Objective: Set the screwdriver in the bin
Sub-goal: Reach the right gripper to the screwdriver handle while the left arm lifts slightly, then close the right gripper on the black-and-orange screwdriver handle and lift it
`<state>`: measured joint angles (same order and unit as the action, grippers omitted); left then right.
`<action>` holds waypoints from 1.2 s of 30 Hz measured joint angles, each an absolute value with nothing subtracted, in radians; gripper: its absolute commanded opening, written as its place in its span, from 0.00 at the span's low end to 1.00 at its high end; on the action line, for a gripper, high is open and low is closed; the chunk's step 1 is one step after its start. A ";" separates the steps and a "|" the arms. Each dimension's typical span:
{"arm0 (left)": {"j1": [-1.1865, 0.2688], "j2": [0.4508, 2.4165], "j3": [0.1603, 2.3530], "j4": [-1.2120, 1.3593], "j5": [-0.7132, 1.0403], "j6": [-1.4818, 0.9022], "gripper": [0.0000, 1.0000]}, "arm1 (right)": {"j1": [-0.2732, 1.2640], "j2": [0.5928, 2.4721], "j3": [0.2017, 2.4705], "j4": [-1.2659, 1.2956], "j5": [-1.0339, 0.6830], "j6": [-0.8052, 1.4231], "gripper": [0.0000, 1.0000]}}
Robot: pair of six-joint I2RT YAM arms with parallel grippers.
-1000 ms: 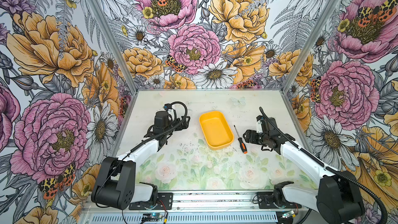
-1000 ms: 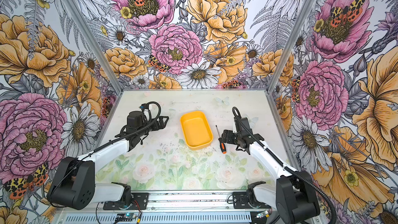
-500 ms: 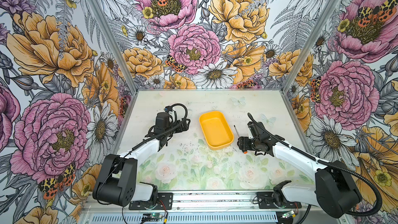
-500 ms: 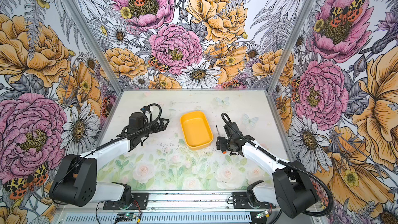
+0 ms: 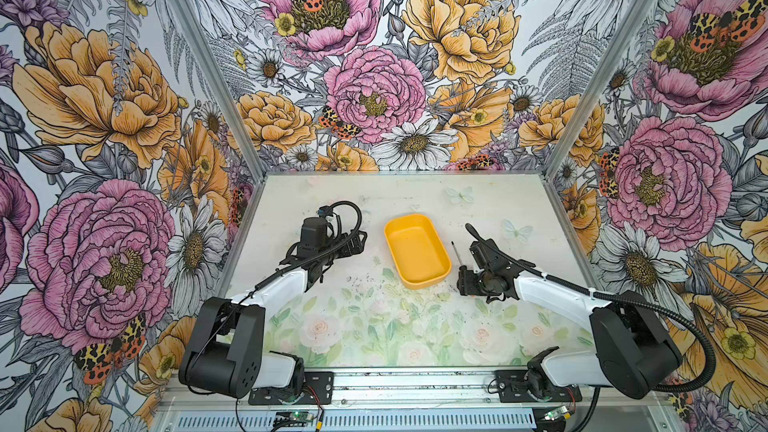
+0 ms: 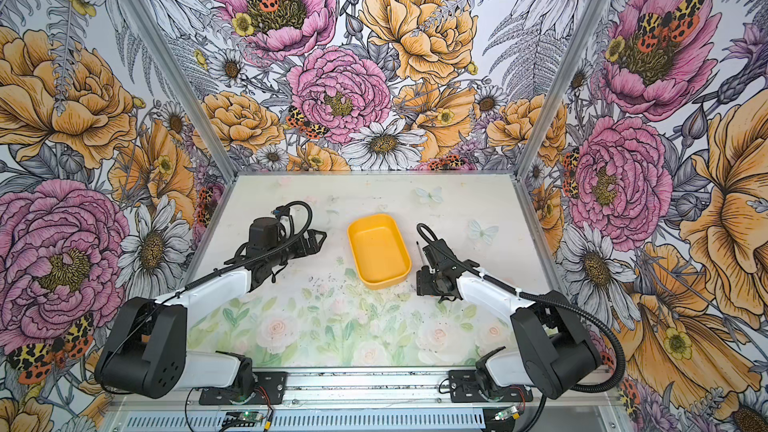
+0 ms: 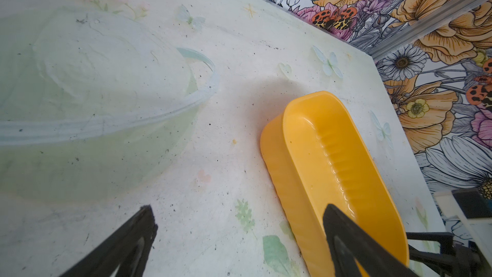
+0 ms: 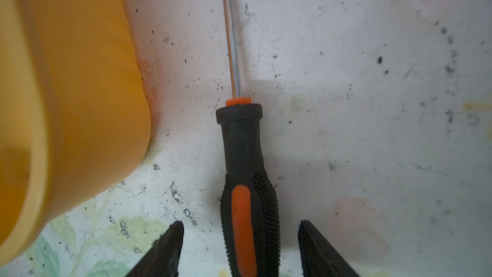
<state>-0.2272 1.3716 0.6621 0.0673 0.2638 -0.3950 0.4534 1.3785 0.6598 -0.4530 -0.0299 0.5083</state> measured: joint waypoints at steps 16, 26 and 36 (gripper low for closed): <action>-0.267 1.401 0.666 0.063 0.263 -0.395 0.99 | 0.453 1.488 0.722 -0.452 -0.005 0.472 0.42; -0.281 1.410 0.668 0.063 0.263 -0.395 0.99 | 0.453 1.499 0.730 -0.444 -0.012 0.471 0.00; -0.282 1.377 0.668 0.055 0.261 -0.394 0.99 | 0.312 1.364 0.726 -0.479 -0.149 0.532 0.00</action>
